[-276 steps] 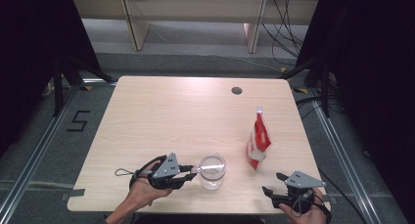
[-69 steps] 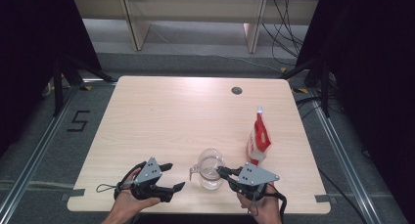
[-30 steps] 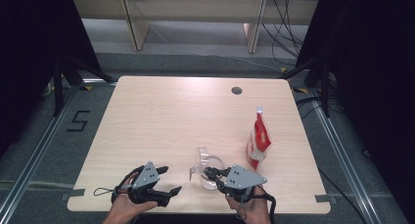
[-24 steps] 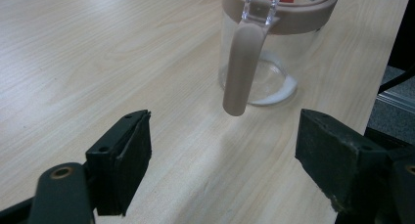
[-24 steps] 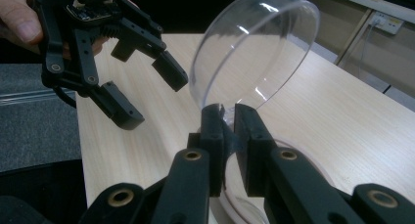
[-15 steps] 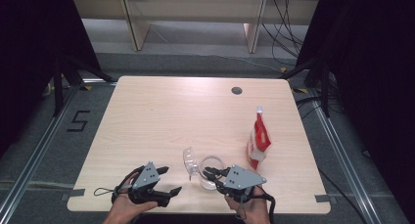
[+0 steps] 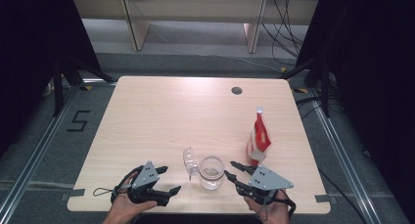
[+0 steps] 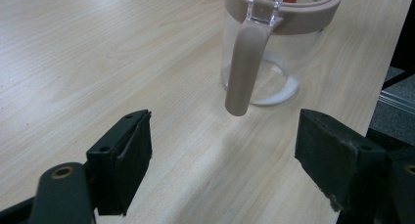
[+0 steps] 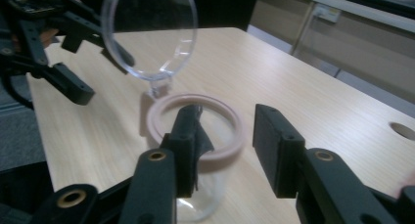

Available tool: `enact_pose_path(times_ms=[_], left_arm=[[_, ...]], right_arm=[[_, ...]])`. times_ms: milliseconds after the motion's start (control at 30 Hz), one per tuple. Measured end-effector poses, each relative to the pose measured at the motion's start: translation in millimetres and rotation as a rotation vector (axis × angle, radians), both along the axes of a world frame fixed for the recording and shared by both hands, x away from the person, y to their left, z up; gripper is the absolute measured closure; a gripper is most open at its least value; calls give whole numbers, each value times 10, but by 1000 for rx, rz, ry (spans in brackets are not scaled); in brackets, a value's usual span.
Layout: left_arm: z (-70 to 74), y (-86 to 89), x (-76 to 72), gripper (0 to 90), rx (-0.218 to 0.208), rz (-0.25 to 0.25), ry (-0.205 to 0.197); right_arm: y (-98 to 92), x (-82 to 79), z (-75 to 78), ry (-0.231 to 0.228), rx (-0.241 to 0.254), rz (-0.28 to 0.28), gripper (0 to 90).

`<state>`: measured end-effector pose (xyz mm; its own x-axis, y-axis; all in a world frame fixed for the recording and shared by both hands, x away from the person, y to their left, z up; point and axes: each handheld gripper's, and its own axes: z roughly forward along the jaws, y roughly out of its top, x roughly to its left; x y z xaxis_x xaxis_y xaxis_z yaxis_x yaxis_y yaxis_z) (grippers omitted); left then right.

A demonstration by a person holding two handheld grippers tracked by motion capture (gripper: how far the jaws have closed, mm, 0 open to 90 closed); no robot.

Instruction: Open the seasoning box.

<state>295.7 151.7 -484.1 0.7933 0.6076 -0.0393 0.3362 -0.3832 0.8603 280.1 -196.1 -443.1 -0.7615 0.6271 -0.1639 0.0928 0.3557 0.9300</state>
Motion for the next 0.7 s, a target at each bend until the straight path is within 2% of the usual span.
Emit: enact_pose_path(times_ms=[33, 133, 200, 267, 300, 367, 467, 533, 600, 700], left_arm=[[1, 5, 2, 211, 6, -3, -2], [-12, 0, -4, 211, -9, 14, 19], [-17, -2, -3, 210, -14, 16, 23], [-13, -2, -5, 208, -7, 23, 26], [-18, -8, -2, 205, -19, 23, 31], [-13, -6, -8, 202, -12, 30, 29], [-8, -4, -1, 185, -7, 26, 26], [-10, -3, -2, 167, -6, 39, 30], [-8, 0, 2, 163, -6, 40, 28], [-2, 4, 11, 162, -16, 37, 26]], right_arm=[[-103, -14, 1, -1, 6, -27, 591], [-186, -26, -4, 1, 16, -53, 577], [-281, -43, -23, -7, 24, -88, 555], [-345, -57, -43, 9, 30, -107, 538], [-399, -62, -54, 10, 27, -127, 508], [-421, -60, -62, 7, 31, -132, 483], [-499, -58, -84, 24, 31, -162, 430], [-545, -79, -107, 72, 50, -184, 419], [-601, -69, -121, 57, 45, -215, 392], [-653, -50, -146, 79, 50, -243, 365]])
